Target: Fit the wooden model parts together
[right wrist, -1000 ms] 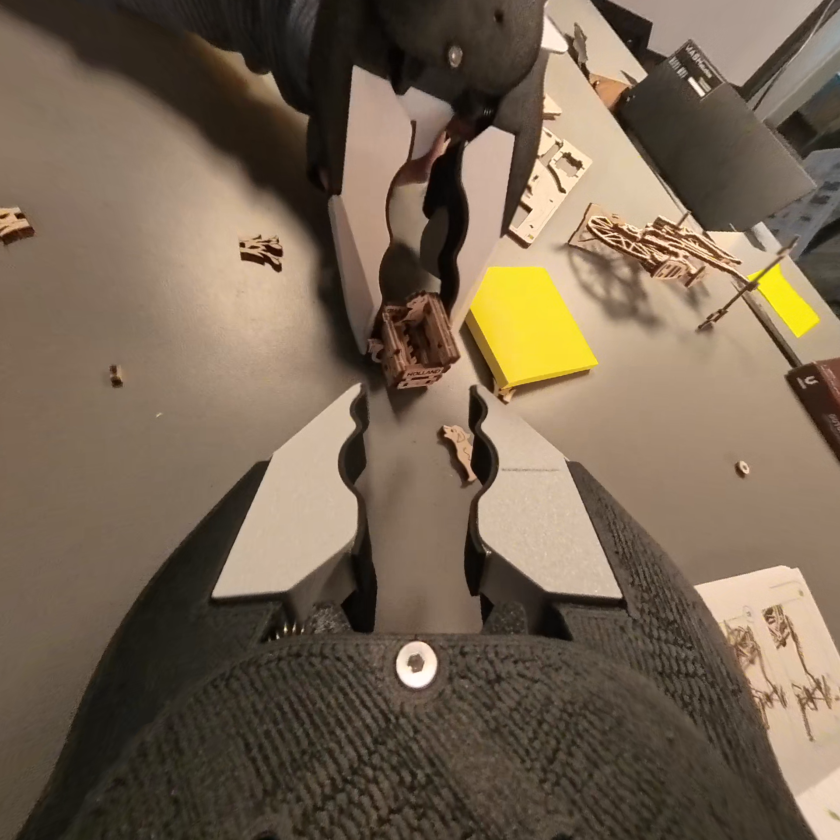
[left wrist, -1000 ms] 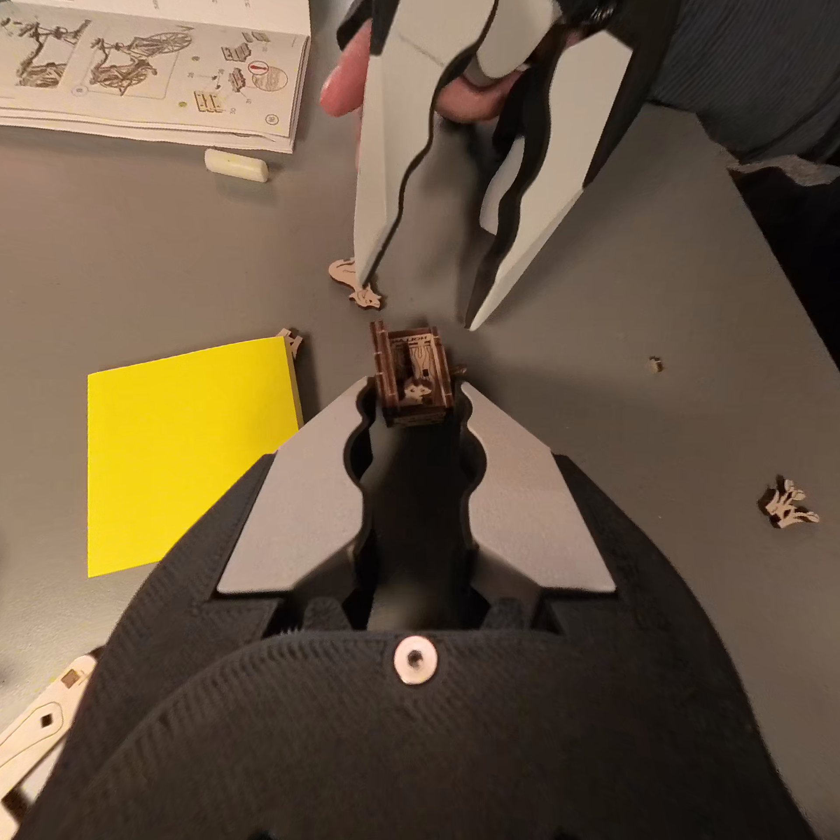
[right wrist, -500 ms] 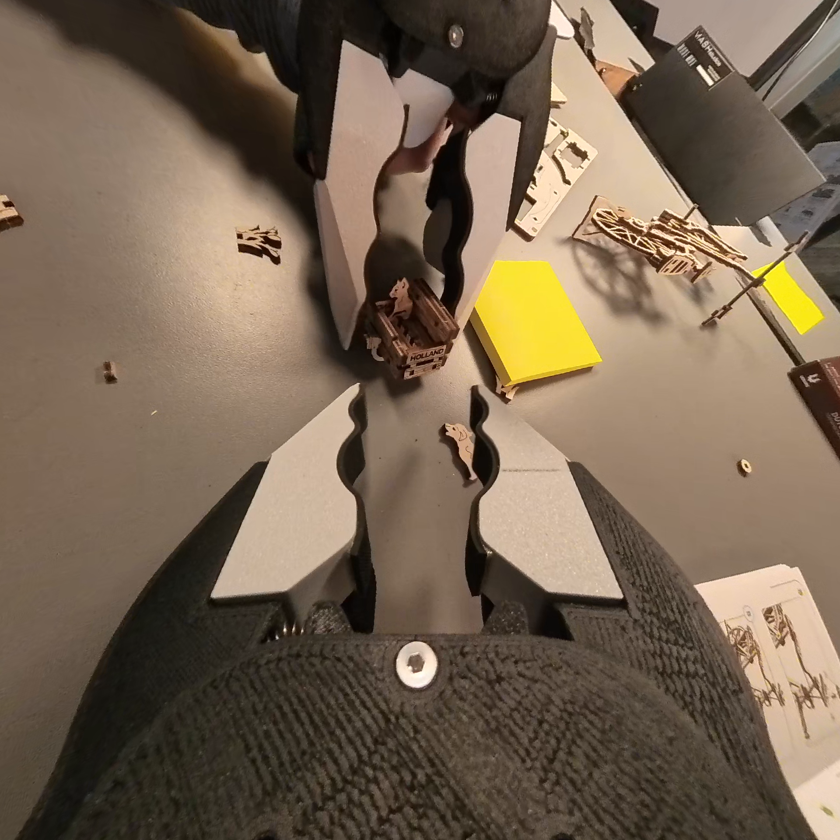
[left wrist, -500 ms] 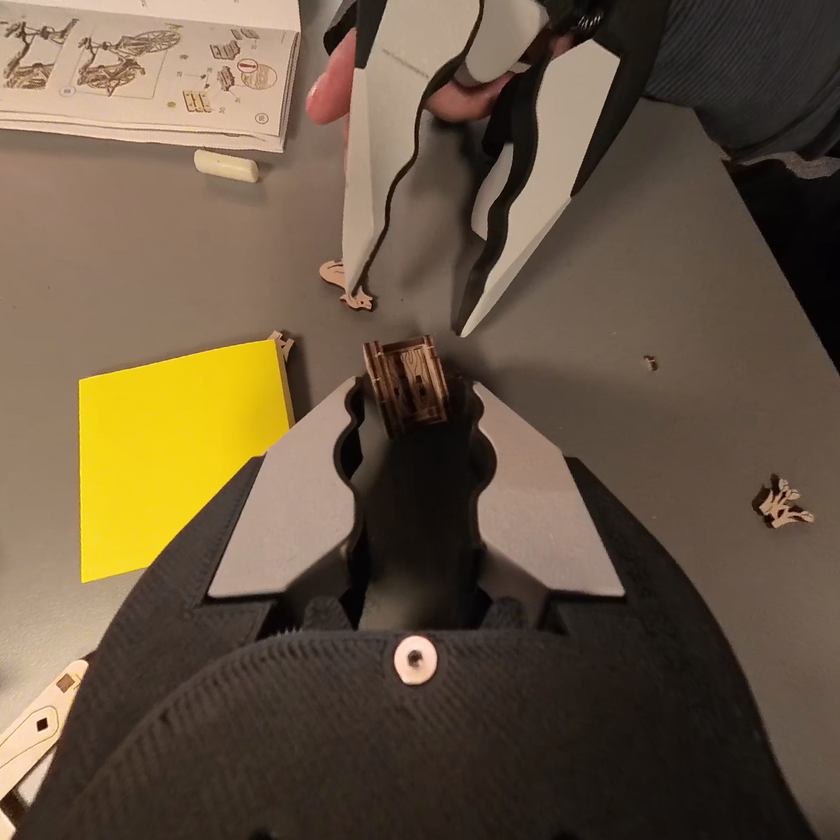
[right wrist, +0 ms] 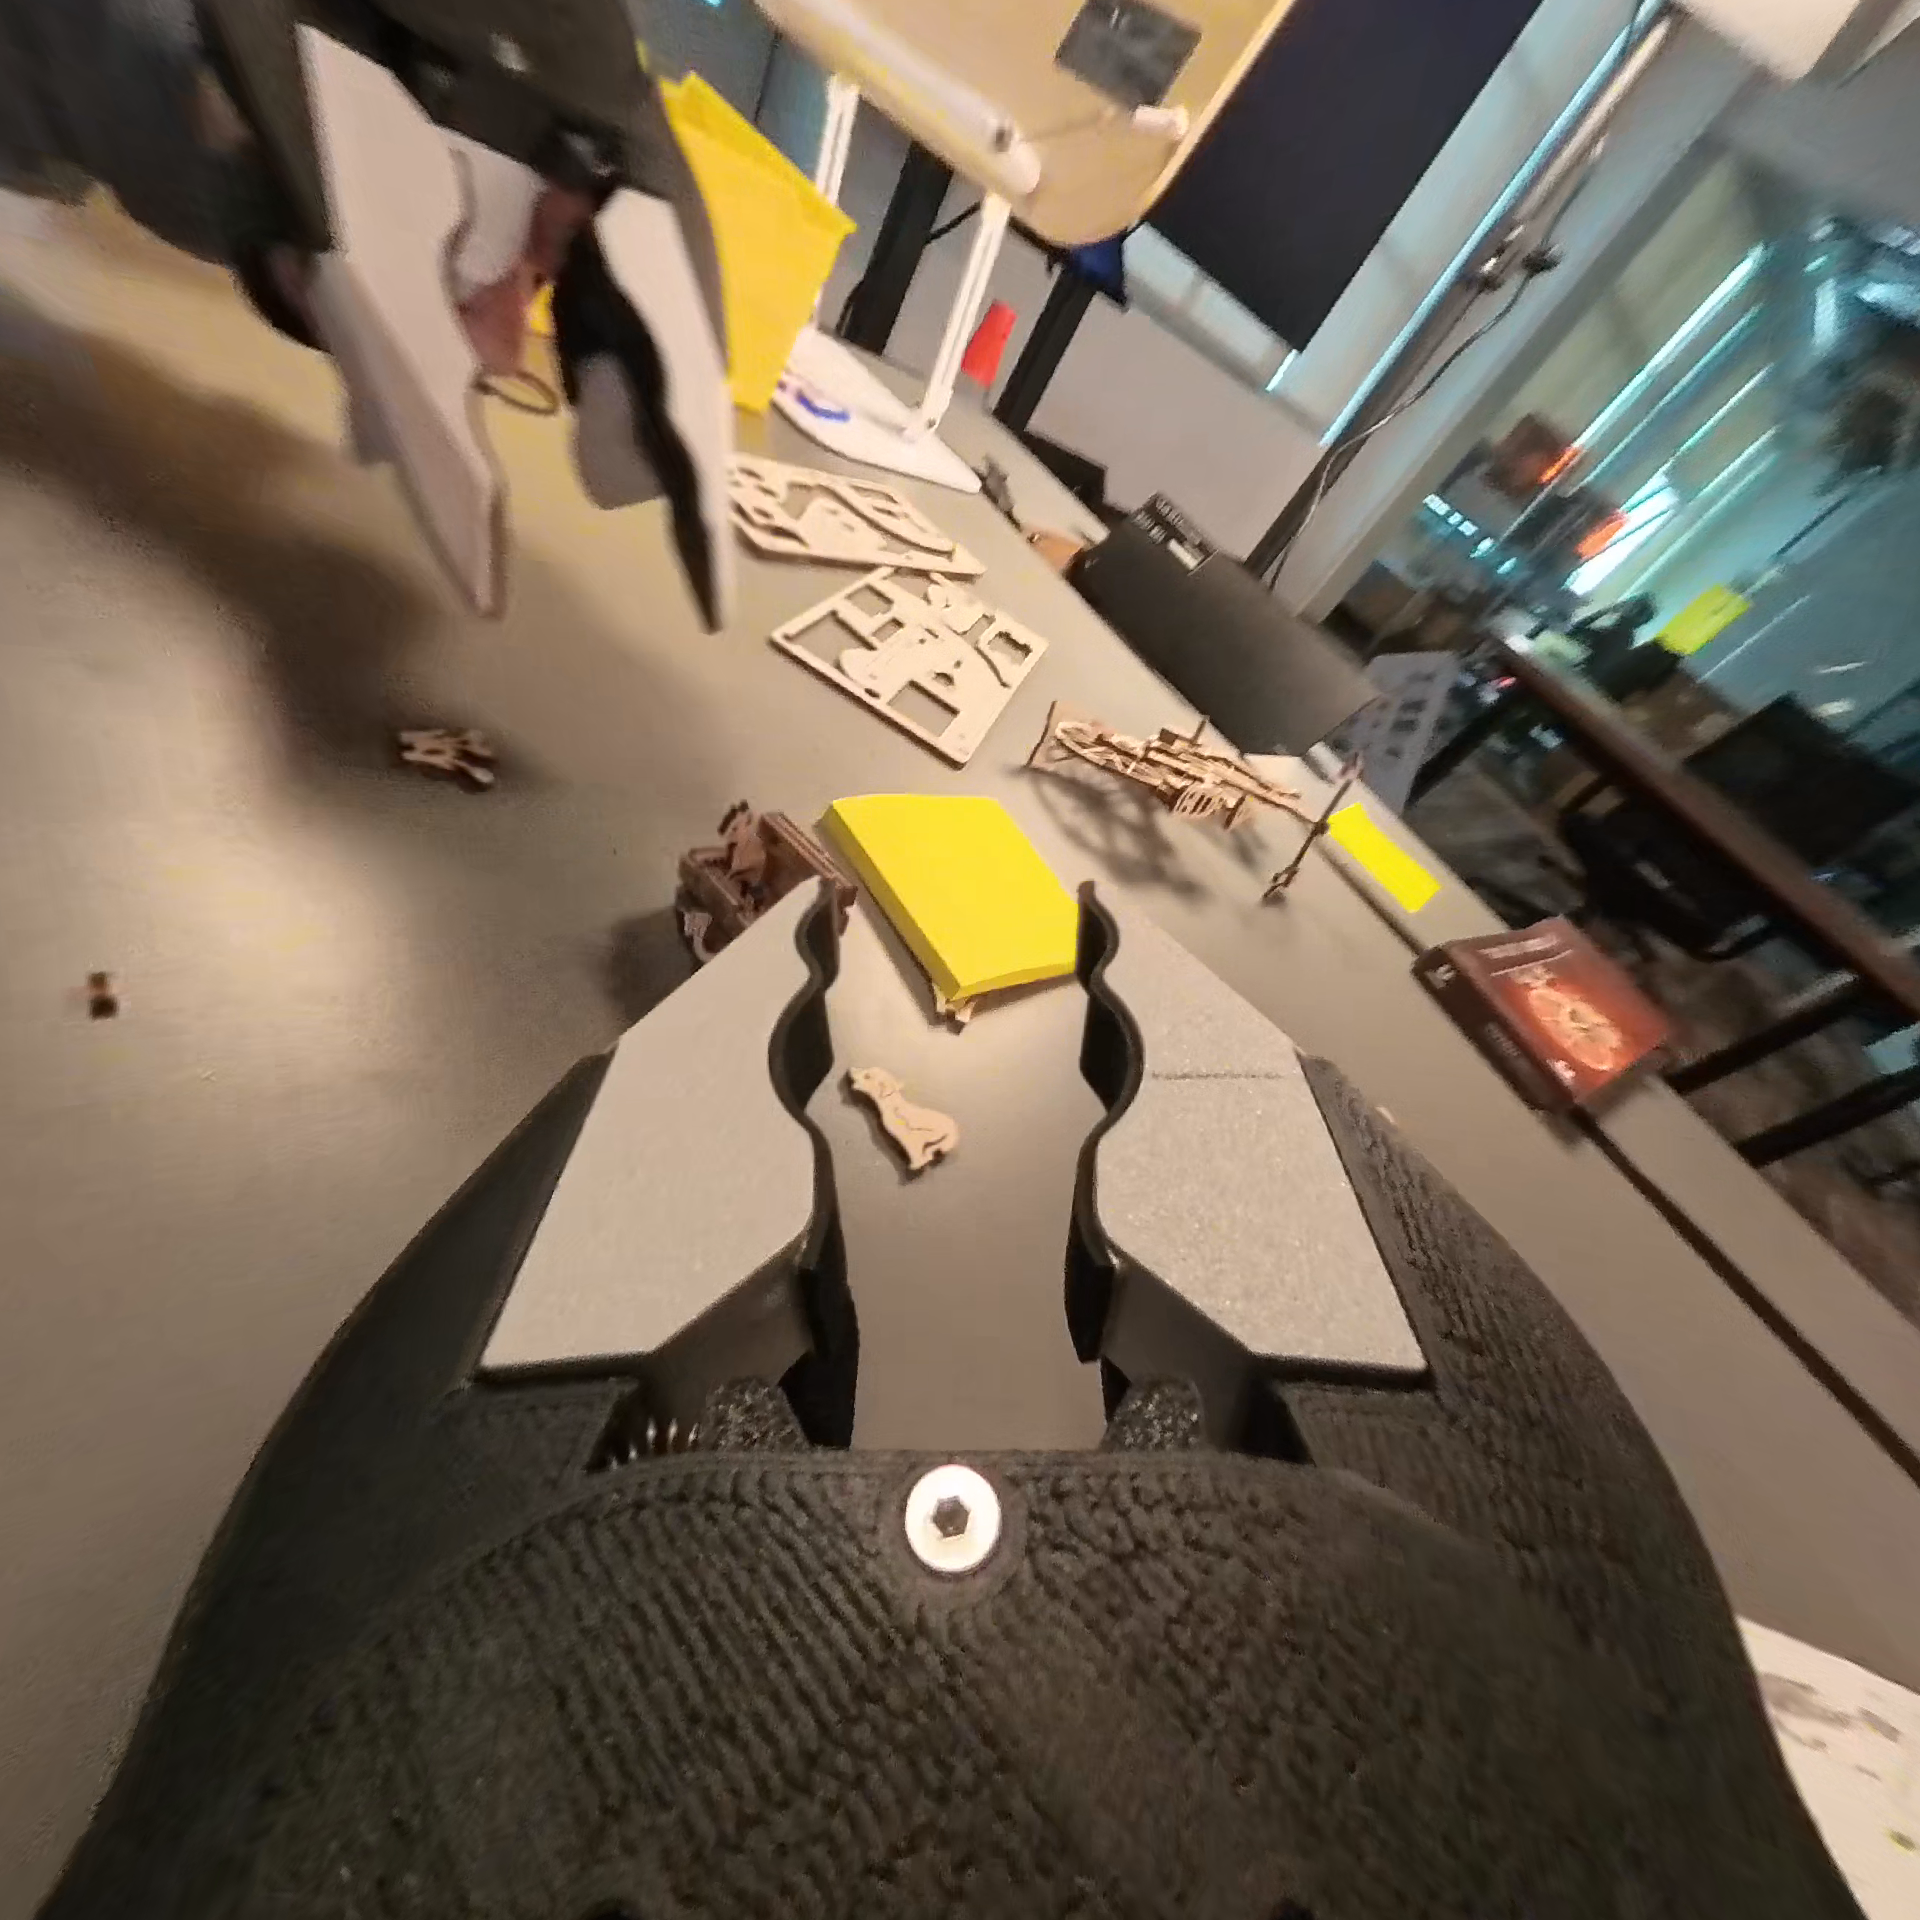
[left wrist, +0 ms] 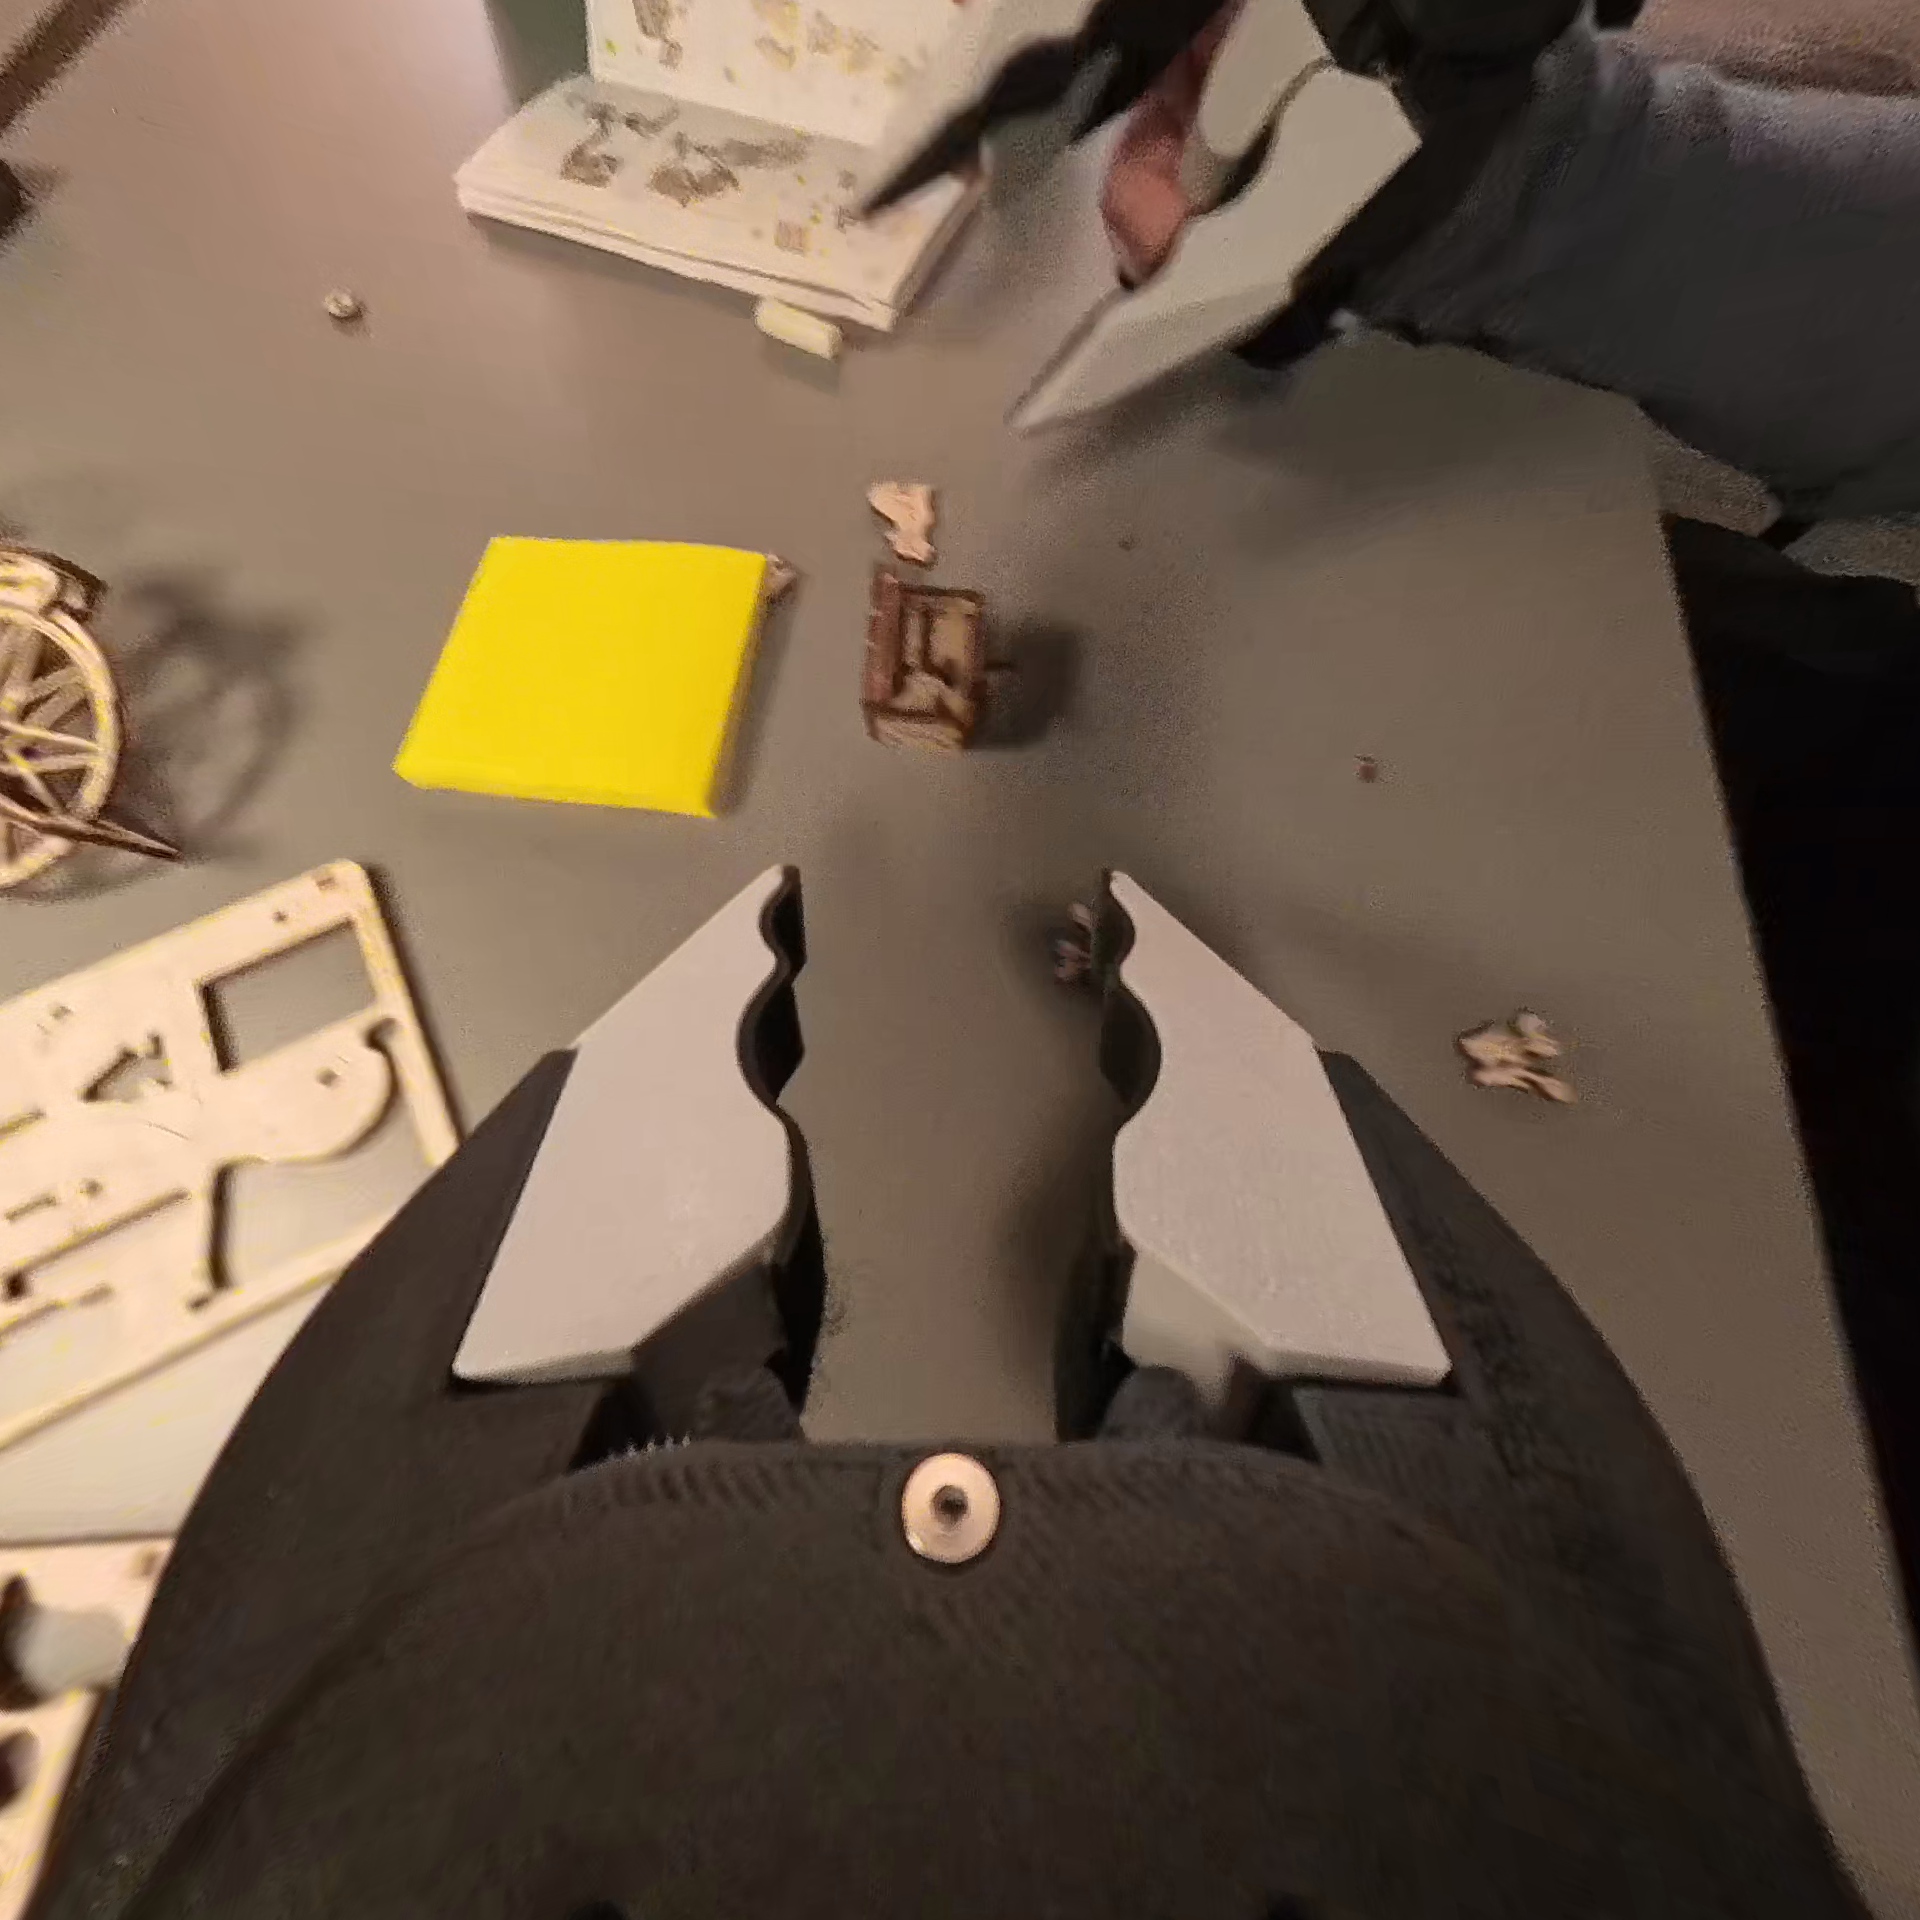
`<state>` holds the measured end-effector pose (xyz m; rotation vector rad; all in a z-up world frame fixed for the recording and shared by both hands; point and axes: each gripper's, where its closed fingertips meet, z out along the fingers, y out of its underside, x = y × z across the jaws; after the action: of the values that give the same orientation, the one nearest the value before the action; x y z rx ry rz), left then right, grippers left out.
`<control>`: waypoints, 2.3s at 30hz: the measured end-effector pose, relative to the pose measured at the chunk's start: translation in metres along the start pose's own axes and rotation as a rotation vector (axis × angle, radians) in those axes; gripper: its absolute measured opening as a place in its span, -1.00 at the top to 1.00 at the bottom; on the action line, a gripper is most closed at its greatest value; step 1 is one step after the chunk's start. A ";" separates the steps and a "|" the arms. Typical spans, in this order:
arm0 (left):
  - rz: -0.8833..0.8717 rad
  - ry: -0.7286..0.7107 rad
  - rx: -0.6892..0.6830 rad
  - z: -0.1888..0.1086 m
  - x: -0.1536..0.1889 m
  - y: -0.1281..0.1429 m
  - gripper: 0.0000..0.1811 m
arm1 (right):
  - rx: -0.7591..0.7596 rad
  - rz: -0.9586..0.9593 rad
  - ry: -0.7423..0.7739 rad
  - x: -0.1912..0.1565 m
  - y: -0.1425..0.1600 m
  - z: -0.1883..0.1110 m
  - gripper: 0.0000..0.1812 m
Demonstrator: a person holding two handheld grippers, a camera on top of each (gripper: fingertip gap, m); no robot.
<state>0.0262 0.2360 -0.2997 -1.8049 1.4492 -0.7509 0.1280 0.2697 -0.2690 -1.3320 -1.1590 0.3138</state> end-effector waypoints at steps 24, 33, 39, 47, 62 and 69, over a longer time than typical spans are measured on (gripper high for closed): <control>0.278 -0.092 -0.217 0.026 0.030 0.023 0.81 | -0.076 0.371 -0.266 -0.063 -0.022 0.008 0.76; 0.598 -0.253 0.104 0.020 0.047 -0.027 0.81 | -0.074 0.684 -0.428 -0.078 -0.035 0.012 0.88; 0.641 -0.252 0.127 0.022 0.051 -0.031 0.81 | -0.075 0.731 -0.475 -0.081 -0.033 0.011 0.92; 0.656 -0.271 0.134 0.024 0.048 -0.033 0.81 | -0.069 0.737 -0.502 -0.083 -0.035 0.011 0.98; 0.083 -0.250 0.397 0.012 0.021 -0.069 0.52 | 0.258 0.633 -0.183 -0.033 -0.067 0.005 1.00; 0.077 -0.240 0.505 0.009 0.029 -0.091 0.65 | 0.368 0.584 -0.158 -0.029 -0.085 -0.003 1.00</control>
<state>0.0919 0.2210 -0.2307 -1.3883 1.0501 -0.7510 0.0819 0.2209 -0.2088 -1.3044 -0.7645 1.0211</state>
